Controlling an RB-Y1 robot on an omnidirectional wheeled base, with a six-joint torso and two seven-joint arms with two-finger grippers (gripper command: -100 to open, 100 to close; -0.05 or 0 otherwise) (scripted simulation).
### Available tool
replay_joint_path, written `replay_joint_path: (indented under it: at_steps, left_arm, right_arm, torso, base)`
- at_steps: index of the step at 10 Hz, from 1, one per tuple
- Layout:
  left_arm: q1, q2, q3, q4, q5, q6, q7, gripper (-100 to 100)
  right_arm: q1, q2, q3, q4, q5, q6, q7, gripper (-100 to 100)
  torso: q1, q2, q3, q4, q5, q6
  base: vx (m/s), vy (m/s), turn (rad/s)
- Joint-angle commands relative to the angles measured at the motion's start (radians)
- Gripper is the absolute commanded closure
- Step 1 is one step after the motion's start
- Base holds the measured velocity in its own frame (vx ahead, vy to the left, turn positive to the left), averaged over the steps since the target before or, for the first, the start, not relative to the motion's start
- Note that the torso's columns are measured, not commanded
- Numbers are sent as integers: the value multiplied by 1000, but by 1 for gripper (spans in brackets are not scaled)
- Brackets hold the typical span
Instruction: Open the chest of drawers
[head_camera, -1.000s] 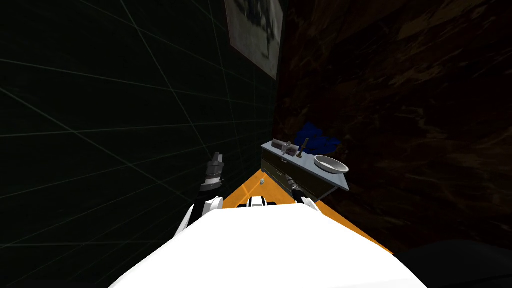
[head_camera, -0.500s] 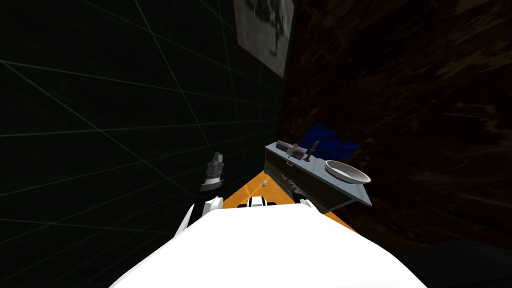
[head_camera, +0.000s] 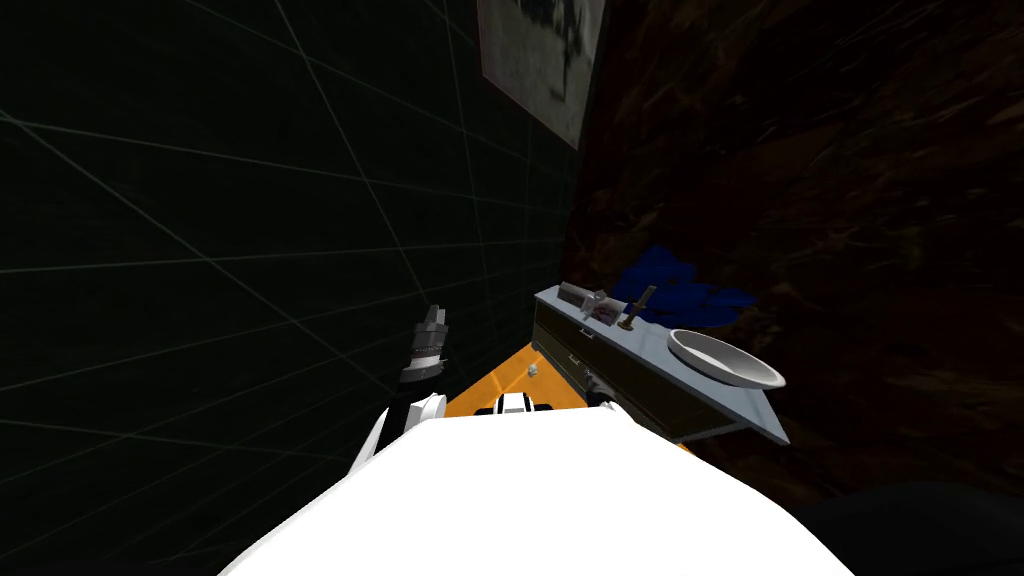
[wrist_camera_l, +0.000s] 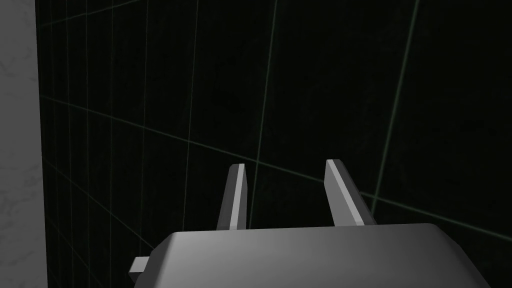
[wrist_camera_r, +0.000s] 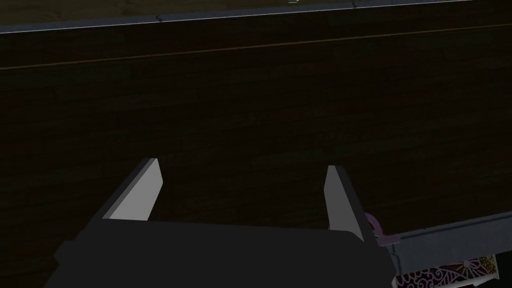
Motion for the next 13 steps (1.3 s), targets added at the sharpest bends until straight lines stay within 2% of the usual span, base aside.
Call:
replay_joint_path:
  at_steps: [1,2,3,4,5,7,8,9,11,12,13]
  left_arm:
    - [0,0,0,0,0,0,0,0]
    - [0,0,0,0,0,0,0,0]
    - [0,0,0,0,0,0,0,0]
    - [0,0,0,0,0,0,0,0]
    - [0,0,0,0,0,0,0,0]
    - [0,0,0,0,0,0,0,0]
    - [0,0,0,0,0,0,0,0]
    - [0,0,0,0,0,0,0,0]
    - [0,0,0,0,0,0,0,0]
    - [0,0,0,0,0,0,0,0]
    - [0,0,0,0,0,0,0,0]
  right_arm:
    - [-7,-1,3,49,77,75,11,-100]
    - [-7,-1,3,49,79,84,11,-100]
    - [-16,-3,4,92,121,125,19,-100]
    - [-16,-3,4,101,152,147,19,-100]
    - [-25,-4,4,145,184,177,27,-100]
    - [-25,-4,4,153,223,219,27,-100]
    - [-35,-4,3,200,264,253,36,-100]
    - [-35,-4,3,204,294,279,36,-100]
    - [-45,-4,3,253,343,337,44,-100]
    - [-45,-4,3,253,362,348,44,-100]
    - [-55,-2,2,290,397,388,53,-100]
  torso:
    - [0,-2,-1,0,0,-1]
    - [0,-2,-1,0,0,0]
    - [0,0,0,0,0,0]
    - [1,-2,-1,0,0,-1]
    - [0,-2,-1,0,0,0]
    - [0,-1,-1,0,0,0]
    - [0,0,0,0,0,0]
    - [1,-1,0,0,0,-1]
    - [0,-3,-1,-1,0,-1]
    - [0,-2,-1,-1,0,0]
    - [0,0,0,0,0,0]
  base:
    - [61,-11,119]
    - [30,-8,-22]
    - [60,4,192]
    - [59,-3,116]
    - [66,-13,186]
    - [48,-15,50]
    - [46,-6,157]
    - [50,-12,93]
    - [68,-16,137]
    - [30,-14,-15]
    - [51,-23,134]
